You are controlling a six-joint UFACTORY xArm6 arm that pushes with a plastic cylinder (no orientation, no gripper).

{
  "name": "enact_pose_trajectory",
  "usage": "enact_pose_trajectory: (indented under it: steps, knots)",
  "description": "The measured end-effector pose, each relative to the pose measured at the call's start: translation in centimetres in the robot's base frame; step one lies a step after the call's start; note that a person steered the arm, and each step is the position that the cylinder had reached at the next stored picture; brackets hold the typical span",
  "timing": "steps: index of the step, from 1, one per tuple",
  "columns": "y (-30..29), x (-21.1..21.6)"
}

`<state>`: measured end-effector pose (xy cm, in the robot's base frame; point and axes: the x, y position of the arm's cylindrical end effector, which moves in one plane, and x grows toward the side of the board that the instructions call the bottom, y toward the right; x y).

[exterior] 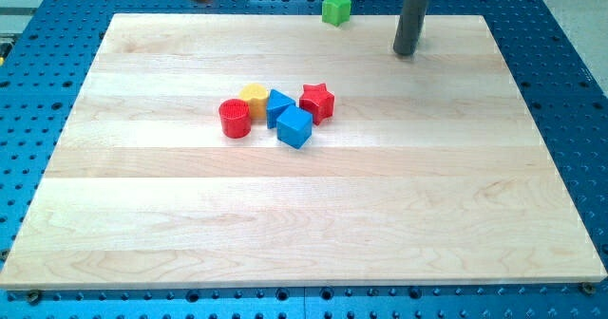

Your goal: Push the green circle towards the top right

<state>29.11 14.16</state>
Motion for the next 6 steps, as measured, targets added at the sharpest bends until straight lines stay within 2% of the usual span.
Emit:
enact_pose_trajectory:
  steps: [1,2,3,4,5,6]
  knots:
    - [-4.8,-2.1]
    - [-8.8,-7.7]
    - [-14.3,-9.9]
    - [-12.8,-9.9]
    - [-7.8,-9.7]
    - [-7.1,-5.2]
